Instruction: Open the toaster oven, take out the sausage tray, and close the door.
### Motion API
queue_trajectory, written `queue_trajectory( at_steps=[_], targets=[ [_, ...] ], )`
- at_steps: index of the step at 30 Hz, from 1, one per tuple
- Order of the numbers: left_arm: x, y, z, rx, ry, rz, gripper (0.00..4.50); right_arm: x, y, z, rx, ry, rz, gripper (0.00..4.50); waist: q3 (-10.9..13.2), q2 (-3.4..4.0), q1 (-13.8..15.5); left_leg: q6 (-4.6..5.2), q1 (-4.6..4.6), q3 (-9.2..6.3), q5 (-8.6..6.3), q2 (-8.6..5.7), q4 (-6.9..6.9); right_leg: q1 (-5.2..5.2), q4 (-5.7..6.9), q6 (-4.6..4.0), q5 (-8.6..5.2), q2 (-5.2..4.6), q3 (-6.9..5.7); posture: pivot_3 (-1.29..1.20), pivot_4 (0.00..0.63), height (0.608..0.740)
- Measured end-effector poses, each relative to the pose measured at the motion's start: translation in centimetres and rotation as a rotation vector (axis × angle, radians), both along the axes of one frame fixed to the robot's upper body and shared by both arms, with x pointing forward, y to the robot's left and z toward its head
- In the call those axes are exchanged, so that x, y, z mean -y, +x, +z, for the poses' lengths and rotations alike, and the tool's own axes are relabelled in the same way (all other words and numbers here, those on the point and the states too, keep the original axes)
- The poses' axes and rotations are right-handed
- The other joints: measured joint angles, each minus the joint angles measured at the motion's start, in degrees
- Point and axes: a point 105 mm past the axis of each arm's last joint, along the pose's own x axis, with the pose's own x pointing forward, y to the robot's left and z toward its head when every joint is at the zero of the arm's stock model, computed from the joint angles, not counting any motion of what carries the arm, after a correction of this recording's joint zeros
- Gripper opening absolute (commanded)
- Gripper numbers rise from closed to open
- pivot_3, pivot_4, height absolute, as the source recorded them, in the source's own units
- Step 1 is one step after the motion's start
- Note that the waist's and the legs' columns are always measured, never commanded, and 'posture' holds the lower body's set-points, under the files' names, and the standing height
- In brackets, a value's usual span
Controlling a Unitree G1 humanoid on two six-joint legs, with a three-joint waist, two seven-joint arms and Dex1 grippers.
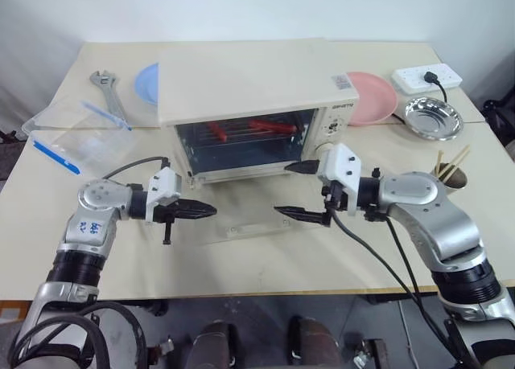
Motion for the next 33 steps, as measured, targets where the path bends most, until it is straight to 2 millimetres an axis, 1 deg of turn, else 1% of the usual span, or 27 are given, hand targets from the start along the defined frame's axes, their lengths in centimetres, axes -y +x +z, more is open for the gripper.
queue_trajectory(
  at_steps=[1, 3, 6, 9, 10, 12, 14, 16, 19, 21, 23, 26, 27, 30, 33],
  targets=[
    [0.2, 0.0, 0.4, 0.022, -0.044, 0.017, 0.05, -0.4, 0.1, 0.2, 0.033, 0.001, -0.004, 4.5, 0.0, 0.0, 0.0, 0.0, -0.01, -0.01, 0.0, 0.0, 0.0, -0.02, 0.04, 0.0, 0.0, 0.0, -0.01, 0.0, 0.15, 0.74],
    [-0.1, -0.5, 1.2, 0.054, -0.129, 0.065, 0.05, -1.6, 0.6, 0.3, 0.099, -0.004, -0.011, 4.5, 0.0, 0.0, -0.2, -0.02, 0.04, 0.0, 0.01, 0.01, 0.0, -0.02, 0.11, 0.0, 0.0, 0.0, 0.02, 0.0, 0.15, 0.74],
    [-0.9, -1.2, 1.8, 0.072, -0.261, 0.152, 0.61, -2.8, 1.5, 0.0, 0.193, -0.03, -0.055, 4.5, 0.0, 0.0, -0.7, -0.03, 0.05, 0.01, 0.02, 0.03, 0.0, -0.02, 0.13, 0.0, 0.0, 0.0, 0.04, 0.0, 0.15, 0.74],
    [-1.3, -2.3, 1.9, 0.089, -0.385, 0.224, 1.45, -3.4, 2.6, -0.4, 0.274, -0.115, -0.112, 4.5, 0.0, 0.0, -1.4, -0.03, 0.07, -0.03, 0.02, 0.04, 0.0, -0.02, 0.14, 0.0, 0.0, -0.01, 0.08, 0.0, 0.15, 0.74],
    [-1.3, -2.6, 2.0, 0.096, -0.419, 0.243, 1.79, -3.6, 2.9, -0.5, 0.297, -0.139, -0.126, 4.5, 0.0, 0.0, -1.5, -0.03, 0.07, -0.05, 0.02, 0.04, 0.0, -0.02, 0.15, 0.0, 0.0, -0.01, 0.07, 0.0, 0.15, 0.74],
    [-1.6, -3.5, 2.3, 0.113, -0.499, 0.306, 2.39, -4.6, 3.7, -0.4, 0.375, -0.212, -0.153, 4.5, 0.0, 0.0, -1.6, -0.03, 0.11, -0.07, 0.02, 0.06, 0.0, -0.03, 0.17, 0.0, 0.0, -0.01, 0.12, 0.0, 0.15, 0.74],
    [-1.7, -4.0, 2.6, 0.118, -0.553, 0.345, 2.96, -5.2, 4.4, -0.4, 0.431, -0.254, -0.174, 4.5, 0.0, -0.01, -1.6, -0.04, 0.11, -0.1, 0.02, 0.07, 0.0, -0.03, 0.19, -0.01, 0.0, -0.01, 0.11, 0.0, 0.15, 0.74],
    [-1.9, -4.4, 3.0, 0.134, -0.614, 0.398, 3.59, -5.7, 5.3, -0.5, 0.494, -0.291, -0.209, 4.5, 0.0, -0.02, -1.6, -0.04, 0.11, -0.11, 0.02, 0.07, 0.0, -0.04, 0.18, -0.01, 0.0, -0.02, 0.14, 0.0, 0.15, 0.74],
    [-2.6, -4.6, 3.4, 0.157, -0.658, 0.468, 4.47, -6.2, 6.4, -0.4, 0.549, -0.307, -0.255, 4.5, 0.0, -0.04, -1.5, -0.04, 0.11, -0.1, 0.02, 0.05, 0.0, -0.03, 0.17, -0.01, 0.0, -0.02, 0.15, 0.0, 0.15, 0.74],
    [-3.1, -4.8, 3.6, 0.169, -0.709, 0.522, 4.49, -6.7, 7.3, 0.0, 0.588, -0.316, -0.282, 4.5, 0.0, -0.07, -1.6, -0.04, 0.11, -0.1, 0.02, 0.06, 0.0, -0.03, 0.17, -0.01, 0.0, -0.02, 0.15, 0.0, 0.15, 0.74],
    [-3.2, -5.1, 3.7, 0.17, -0.741, 0.549, 4.49, -7.1, 8.0, 0.2, 0.633, -0.347, -0.289, 4.5, 0.0, -0.07, -1.8, -0.04, 0.12, -0.1, 0.02, 0.06, 0.0, -0.03, 0.18, -0.02, 0.0, -0.02, 0.14, 0.0, 0.15, 0.74],
    [-3.3, -5.3, 3.5, 0.164, -0.751, 0.576, 4.49, -7.9, 8.8, -0.5, 0.669, -0.401, -0.286, 4.5, 0.0, -0.07, -1.9, -0.05, 0.11, -0.07, 0.02, 0.07, -0.02, -0.03, 0.19, -0.02, 0.0, -0.02, 0.11, 0.0, 0.15, 0.74],
    [-3.3, -5.4, 3.6, 0.165, -0.753, 0.579, 4.49, -8.1, 9.0, -0.9, 0.664, -0.409, -0.282, 4.5, 0.0, -0.07, -1.9, -0.05, 0.11, -0.06, 0.02, 0.07, -0.02, -0.03, 0.18, -0.02, 0.0, -0.02, 0.12, 0.0, 0.15, 0.74],
    [-3.4, -5.4, 3.7, 0.168, -0.756, 0.585, 4.49, -8.8, 9.1, -0.9, 0.687, -0.404, -0.265, 4.5, -0.1, -0.08, -2.0, -0.05, 0.11, -0.06, 0.02, 0.07, -0.02, -0.03, 0.17, -0.02, 0.0, -0.02, 0.13, 0.0, 0.15, 0.74],
    [-3.5, -5.4, 3.6, 0.167, -0.755, 0.596, 4.49, -8.9, 9.1, -0.9, 0.708, -0.412, -0.258, 4.5, -0.1, -0.09, -2.0, -0.05, 0.11, -0.07, 0.02, 0.07, -0.02, -0.03, 0.18, -0.02, 0.0, -0.02, 0.13, 0.0, 0.15, 0.74]
  ],
)
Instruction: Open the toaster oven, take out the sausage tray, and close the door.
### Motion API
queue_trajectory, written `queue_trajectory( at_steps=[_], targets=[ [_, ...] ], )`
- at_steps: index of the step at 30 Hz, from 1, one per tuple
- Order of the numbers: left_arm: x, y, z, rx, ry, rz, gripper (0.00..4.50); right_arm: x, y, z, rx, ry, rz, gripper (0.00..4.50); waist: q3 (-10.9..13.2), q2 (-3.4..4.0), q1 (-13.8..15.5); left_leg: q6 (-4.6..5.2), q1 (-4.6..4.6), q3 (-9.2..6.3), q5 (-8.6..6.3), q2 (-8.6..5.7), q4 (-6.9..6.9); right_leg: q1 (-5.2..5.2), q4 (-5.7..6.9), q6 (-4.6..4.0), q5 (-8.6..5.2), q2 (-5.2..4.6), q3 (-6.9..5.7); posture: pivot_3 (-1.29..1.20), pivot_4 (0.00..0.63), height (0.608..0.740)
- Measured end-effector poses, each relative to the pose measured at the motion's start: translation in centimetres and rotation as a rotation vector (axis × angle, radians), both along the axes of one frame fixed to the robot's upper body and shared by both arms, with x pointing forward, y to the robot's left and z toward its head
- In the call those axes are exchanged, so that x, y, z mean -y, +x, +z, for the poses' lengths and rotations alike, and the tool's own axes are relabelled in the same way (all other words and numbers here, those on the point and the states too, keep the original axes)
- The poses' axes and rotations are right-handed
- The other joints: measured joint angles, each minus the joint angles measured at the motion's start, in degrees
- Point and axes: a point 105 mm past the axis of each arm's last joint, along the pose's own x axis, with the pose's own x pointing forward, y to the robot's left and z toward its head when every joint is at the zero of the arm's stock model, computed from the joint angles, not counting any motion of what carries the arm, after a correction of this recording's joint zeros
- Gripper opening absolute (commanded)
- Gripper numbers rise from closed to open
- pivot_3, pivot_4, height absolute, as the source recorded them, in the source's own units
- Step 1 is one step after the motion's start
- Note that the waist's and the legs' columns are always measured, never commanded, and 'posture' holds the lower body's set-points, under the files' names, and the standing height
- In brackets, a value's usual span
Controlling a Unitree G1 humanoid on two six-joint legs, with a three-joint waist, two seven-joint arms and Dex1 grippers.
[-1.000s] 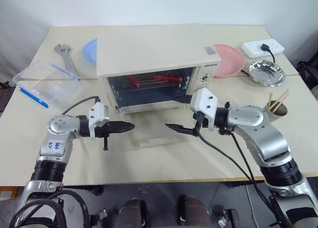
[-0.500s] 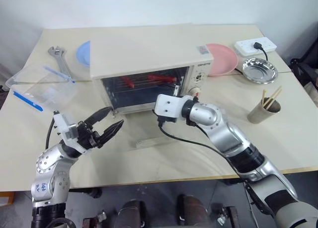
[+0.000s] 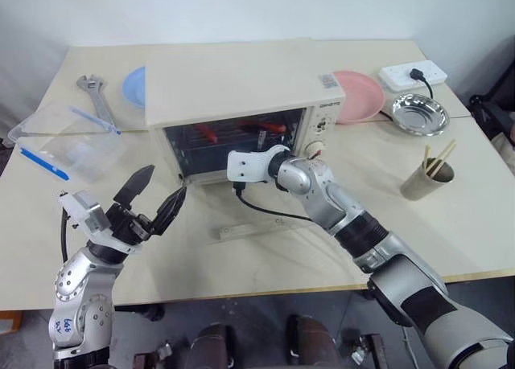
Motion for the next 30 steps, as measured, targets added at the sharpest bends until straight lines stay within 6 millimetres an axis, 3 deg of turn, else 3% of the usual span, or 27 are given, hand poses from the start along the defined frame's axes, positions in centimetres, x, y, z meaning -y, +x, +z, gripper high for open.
queue_trajectory(
  at_steps=[6, 14, 23, 30],
  targets=[
    [-0.1, -0.1, 0.0, -0.005, 0.001, 0.01, 4.5, 0.0, -0.1, -0.7, -0.012, -0.022, 0.003, 2.54, 0.0, 0.0, -0.1, 0.0, -0.01, -0.01, 0.0, 0.01, 0.0, 0.0, -0.01, 0.0, 0.0, 0.0, 0.0, 0.0, 0.15, 0.74],
    [0.1, -0.2, 0.3, -0.007, -0.003, -0.012, 4.5, 0.1, 0.0, 0.6, 0.029, 0.004, -0.016, 0.09, 0.0, -0.02, -0.1, -0.02, 0.02, -0.04, -0.01, 0.02, -0.01, 0.0, 0.0, 0.0, 0.0, 0.0, 0.01, 0.0, 0.15, 0.74],
    [0.5, 1.1, 1.7, 0.021, 0.013, -0.048, 4.5, -0.2, -0.4, 0.9, 0.057, -0.015, -0.005, 0.04, 0.0, -0.03, -0.4, -0.03, 0.02, -0.04, -0.01, 0.02, -0.05, 0.0, 0.02, -0.01, -0.01, 0.01, -0.01, 0.0, 0.15, 0.74],
    [0.5, 2.5, 2.3, 0.031, 0.003, -0.066, 4.5, -0.1, -1.9, 0.5, 0.06, -0.027, 0.022, 0.04, 0.0, -0.03, -0.8, -0.04, 0.01, -0.03, -0.02, 0.01, -0.13, -0.01, -0.04, -0.01, -0.01, 0.01, -0.06, 0.0, 0.15, 0.74]
  ],
)
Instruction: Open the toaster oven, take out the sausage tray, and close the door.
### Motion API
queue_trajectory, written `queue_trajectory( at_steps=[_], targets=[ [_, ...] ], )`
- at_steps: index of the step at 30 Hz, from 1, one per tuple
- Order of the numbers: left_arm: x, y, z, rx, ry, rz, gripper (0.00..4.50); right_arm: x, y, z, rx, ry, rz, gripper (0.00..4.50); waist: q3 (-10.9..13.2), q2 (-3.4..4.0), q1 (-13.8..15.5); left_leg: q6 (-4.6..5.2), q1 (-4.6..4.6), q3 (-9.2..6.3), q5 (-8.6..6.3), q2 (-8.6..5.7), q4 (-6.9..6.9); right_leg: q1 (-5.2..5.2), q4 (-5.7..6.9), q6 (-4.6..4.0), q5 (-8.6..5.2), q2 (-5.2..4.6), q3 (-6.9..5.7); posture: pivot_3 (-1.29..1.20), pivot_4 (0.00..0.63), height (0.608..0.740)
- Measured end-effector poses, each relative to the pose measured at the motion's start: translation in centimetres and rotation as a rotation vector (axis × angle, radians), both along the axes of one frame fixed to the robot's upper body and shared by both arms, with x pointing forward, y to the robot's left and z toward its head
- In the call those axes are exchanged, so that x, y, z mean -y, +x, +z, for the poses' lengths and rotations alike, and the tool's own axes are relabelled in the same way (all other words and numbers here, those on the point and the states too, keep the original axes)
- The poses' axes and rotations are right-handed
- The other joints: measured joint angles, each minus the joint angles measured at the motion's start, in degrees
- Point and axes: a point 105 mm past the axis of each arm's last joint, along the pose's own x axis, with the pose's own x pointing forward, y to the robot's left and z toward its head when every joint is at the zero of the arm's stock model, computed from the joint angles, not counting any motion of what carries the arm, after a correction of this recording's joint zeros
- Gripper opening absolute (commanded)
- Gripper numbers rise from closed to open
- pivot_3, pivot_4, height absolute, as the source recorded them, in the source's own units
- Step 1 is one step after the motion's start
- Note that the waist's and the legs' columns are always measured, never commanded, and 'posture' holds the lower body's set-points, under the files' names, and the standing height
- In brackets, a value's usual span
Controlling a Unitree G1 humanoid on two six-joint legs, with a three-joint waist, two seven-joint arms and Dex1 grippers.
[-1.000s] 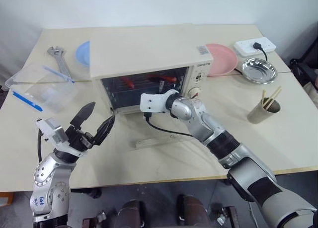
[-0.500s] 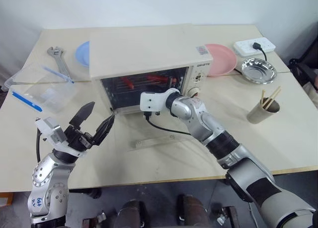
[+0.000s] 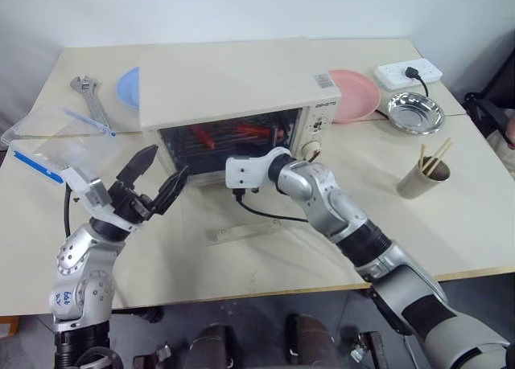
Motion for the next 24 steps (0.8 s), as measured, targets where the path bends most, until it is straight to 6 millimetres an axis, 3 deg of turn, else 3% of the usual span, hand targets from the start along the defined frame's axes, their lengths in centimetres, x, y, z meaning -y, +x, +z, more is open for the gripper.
queue_trajectory(
  at_steps=[2, 5, 10, 22, 24],
  targets=[
    [0.0, 0.1, 0.0, -0.004, 0.007, -0.004, 4.5, 0.0, -0.3, -0.1, -0.002, -0.018, 0.009, 0.04, 0.0, 0.0, 0.0, 0.0, 0.01, 0.0, 0.0, 0.0, 0.01, 0.0, 0.0, 0.0, 0.0, 0.0, 0.03, 0.0, 0.15, 0.74],
    [0.1, 0.1, 0.0, -0.003, 0.009, -0.011, 4.5, 0.2, -0.3, -0.1, 0.037, -0.072, 0.009, 0.66, 0.0, 0.0, -0.1, 0.0, 0.01, 0.0, 0.0, 0.0, 0.04, 0.0, 0.01, 0.0, 0.0, 0.0, 0.03, 0.0, 0.15, 0.74],
    [0.1, 0.2, 0.0, -0.002, 0.011, -0.014, 4.5, 0.0, -0.2, -1.0, 0.002, -0.1, 0.008, 2.31, 0.0, 0.0, -0.1, 0.0, 0.0, 0.0, 0.0, 0.0, 0.03, 0.0, 0.0, 0.0, 0.0, 0.0, 0.03, 0.0, 0.15, 0.74],
    [0.1, 0.2, 0.0, -0.003, 0.01, -0.012, 4.5, -0.2, 1.8, -1.2, 0.007, -0.137, -0.087, 2.31, 0.0, 0.0, -0.2, -0.01, 0.01, 0.0, 0.01, 0.01, 0.03, 0.0, 0.02, 0.0, 0.0, 0.0, 0.03, 0.0, 0.15, 0.74],
    [0.1, 0.2, 0.0, -0.003, 0.01, -0.011, 4.5, -0.3, 1.9, -1.1, 0.011, -0.137, -0.092, 1.92, 0.0, 0.0, -0.2, -0.01, 0.01, 0.0, 0.01, 0.01, 0.03, 0.0, 0.02, 0.0, 0.0, 0.0, 0.04, 0.0, 0.15, 0.74]
  ],
)
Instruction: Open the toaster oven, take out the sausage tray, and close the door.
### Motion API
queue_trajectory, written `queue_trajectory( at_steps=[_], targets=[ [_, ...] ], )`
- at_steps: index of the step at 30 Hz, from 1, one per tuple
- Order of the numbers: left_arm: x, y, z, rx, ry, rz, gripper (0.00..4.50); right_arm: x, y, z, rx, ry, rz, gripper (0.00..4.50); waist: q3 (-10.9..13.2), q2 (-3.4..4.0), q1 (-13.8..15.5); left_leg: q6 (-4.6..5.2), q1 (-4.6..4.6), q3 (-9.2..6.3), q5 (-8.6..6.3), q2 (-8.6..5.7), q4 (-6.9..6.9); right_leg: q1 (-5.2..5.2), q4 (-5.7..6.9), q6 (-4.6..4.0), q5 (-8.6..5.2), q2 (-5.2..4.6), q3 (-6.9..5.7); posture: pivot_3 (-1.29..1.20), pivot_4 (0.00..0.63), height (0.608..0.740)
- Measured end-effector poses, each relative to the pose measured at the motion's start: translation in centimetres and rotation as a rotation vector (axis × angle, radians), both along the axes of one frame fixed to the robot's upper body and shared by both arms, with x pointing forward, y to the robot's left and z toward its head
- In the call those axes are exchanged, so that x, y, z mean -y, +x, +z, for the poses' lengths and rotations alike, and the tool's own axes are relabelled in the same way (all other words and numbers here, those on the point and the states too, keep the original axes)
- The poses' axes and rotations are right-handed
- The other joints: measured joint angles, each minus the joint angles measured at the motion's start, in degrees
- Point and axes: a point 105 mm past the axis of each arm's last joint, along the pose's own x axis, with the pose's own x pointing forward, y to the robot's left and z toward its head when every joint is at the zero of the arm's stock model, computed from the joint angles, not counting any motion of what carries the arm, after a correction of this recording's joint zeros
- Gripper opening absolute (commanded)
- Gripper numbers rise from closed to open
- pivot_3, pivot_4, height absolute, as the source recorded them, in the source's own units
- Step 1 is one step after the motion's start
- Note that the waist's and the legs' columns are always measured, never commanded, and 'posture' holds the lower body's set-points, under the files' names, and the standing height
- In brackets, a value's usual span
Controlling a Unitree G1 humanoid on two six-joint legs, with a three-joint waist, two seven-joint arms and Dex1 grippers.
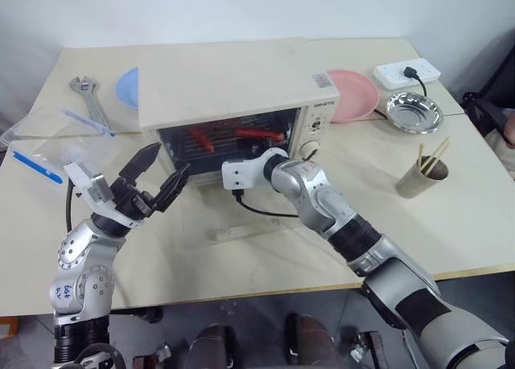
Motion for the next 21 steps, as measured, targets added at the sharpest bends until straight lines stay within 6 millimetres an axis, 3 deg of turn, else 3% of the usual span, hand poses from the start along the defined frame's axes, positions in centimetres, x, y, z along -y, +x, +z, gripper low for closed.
queue_trajectory(
  at_steps=[6, 14, 21],
  targets=[
    [0.0, 0.0, 0.0, -0.001, 0.0, 0.001, 4.5, -0.4, -0.2, 1.0, 0.041, 0.015, 0.012, 0.05, 0.0, 0.0, 0.0, 0.0, 0.0, -0.01, 0.0, 0.0, 0.0, 0.0, 0.0, 0.0, 0.0, 0.0, 0.0, 0.0, 0.15, 0.74],
    [0.2, 0.3, 0.1, 0.002, 0.002, -0.021, 4.5, 0.2, -0.7, 1.0, 0.074, 0.008, 0.016, 0.01, 0.0, -0.01, 0.2, 0.0, 0.0, 0.01, 0.0, 0.0, -0.01, 0.0, -0.01, 0.0, 0.0, 0.0, -0.02, 0.0, 0.15, 0.74],
    [0.6, 1.2, 0.2, 0.005, 0.017, -0.067, 4.5, 1.2, -2.6, 0.3, 0.109, 0.012, 0.064, 0.01, 0.0, -0.03, 0.6, -0.03, 0.0, 0.02, 0.03, -0.02, 0.03, 0.01, 0.01, 0.0, 0.0, 0.0, 0.01, 0.0, 0.15, 0.74]
  ],
)
